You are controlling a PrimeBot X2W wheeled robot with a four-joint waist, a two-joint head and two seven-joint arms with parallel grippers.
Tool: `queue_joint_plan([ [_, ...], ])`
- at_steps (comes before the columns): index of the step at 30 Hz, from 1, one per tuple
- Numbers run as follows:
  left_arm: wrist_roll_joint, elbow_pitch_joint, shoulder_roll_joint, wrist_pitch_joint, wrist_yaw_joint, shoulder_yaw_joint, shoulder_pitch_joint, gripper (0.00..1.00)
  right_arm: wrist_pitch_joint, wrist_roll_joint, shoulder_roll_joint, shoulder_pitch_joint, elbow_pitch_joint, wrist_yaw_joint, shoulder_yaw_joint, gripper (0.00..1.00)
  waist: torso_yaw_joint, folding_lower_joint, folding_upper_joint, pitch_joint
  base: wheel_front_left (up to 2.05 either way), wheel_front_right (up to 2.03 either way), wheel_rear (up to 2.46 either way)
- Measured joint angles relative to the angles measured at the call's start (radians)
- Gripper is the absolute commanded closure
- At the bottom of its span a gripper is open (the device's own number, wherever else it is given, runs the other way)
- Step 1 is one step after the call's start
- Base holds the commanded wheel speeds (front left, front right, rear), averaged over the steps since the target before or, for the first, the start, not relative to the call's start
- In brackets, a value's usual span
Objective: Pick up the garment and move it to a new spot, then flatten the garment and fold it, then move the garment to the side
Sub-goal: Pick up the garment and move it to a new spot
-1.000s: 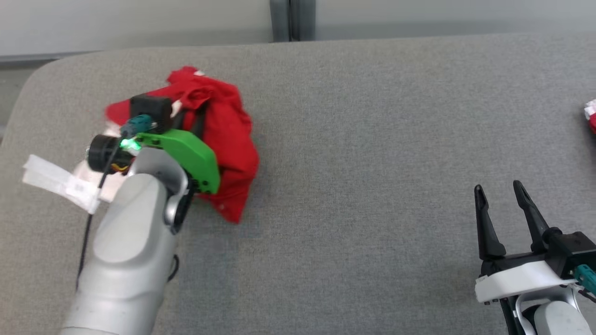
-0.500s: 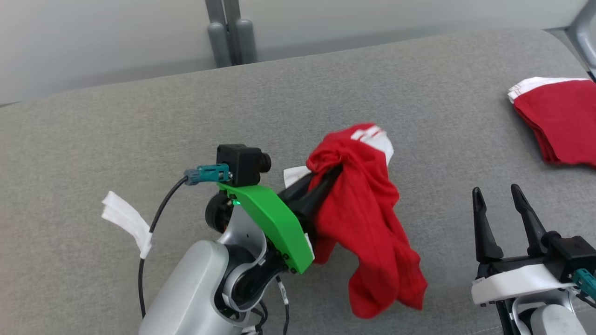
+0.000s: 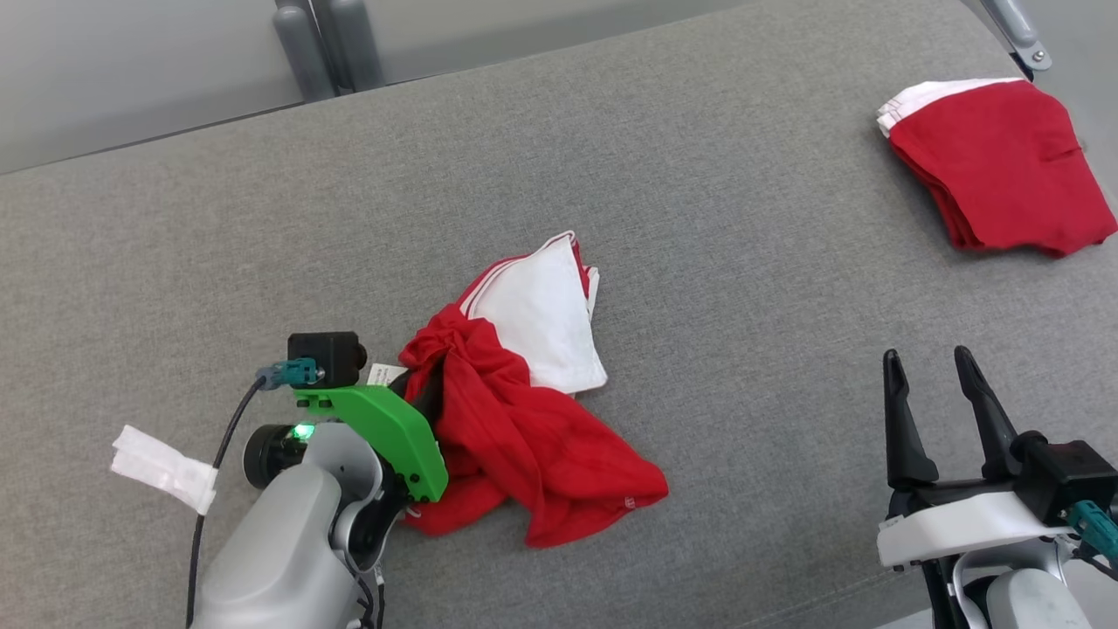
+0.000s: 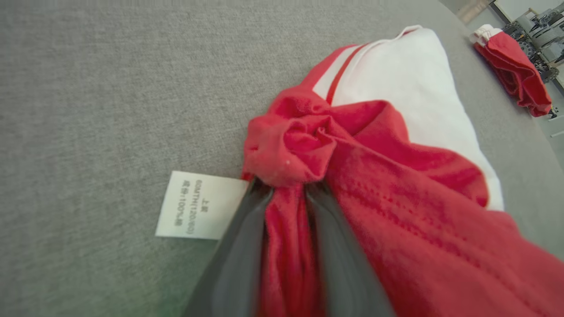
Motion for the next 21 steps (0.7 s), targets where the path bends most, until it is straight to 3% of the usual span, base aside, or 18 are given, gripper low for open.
queue_joint_plan([
  [1,0.003,0.010,-0.002,-0.031,-0.006,-0.008,-0.002,0.00,0.000,0.000,0.001,0.002,0.001,0.000,-0.005,0.00,0.002,0.0000,0.0000,0.001,0.00,0.00,0.00],
  [7,0.071,0.012,0.015,-0.289,-0.002,-0.022,0.010,0.00,0.000,-0.007,0.005,0.009,0.009,0.000,-0.020,0.00,0.025,0.0000,0.0000,-0.017,0.00,0.00,0.00],
  [11,0.135,-0.086,0.022,-0.348,0.093,0.030,0.095,0.00,0.000,-0.013,0.004,0.038,0.001,0.000,-0.045,0.00,0.045,0.0000,0.0000,-0.052,0.00,0.00,0.00],
  [16,0.257,-0.374,0.010,-0.352,0.216,0.172,0.328,0.00,0.000,-0.037,-0.019,0.081,-0.014,0.000,-0.072,0.00,0.070,0.0000,0.0000,-0.112,0.00,0.00,0.00],
  [21,0.379,-0.579,-0.024,-0.352,0.270,0.282,0.580,0.00,0.000,-0.046,-0.030,0.126,-0.044,0.000,-0.127,0.00,0.105,0.0000,0.0000,-0.176,0.00,0.00,0.00],
])
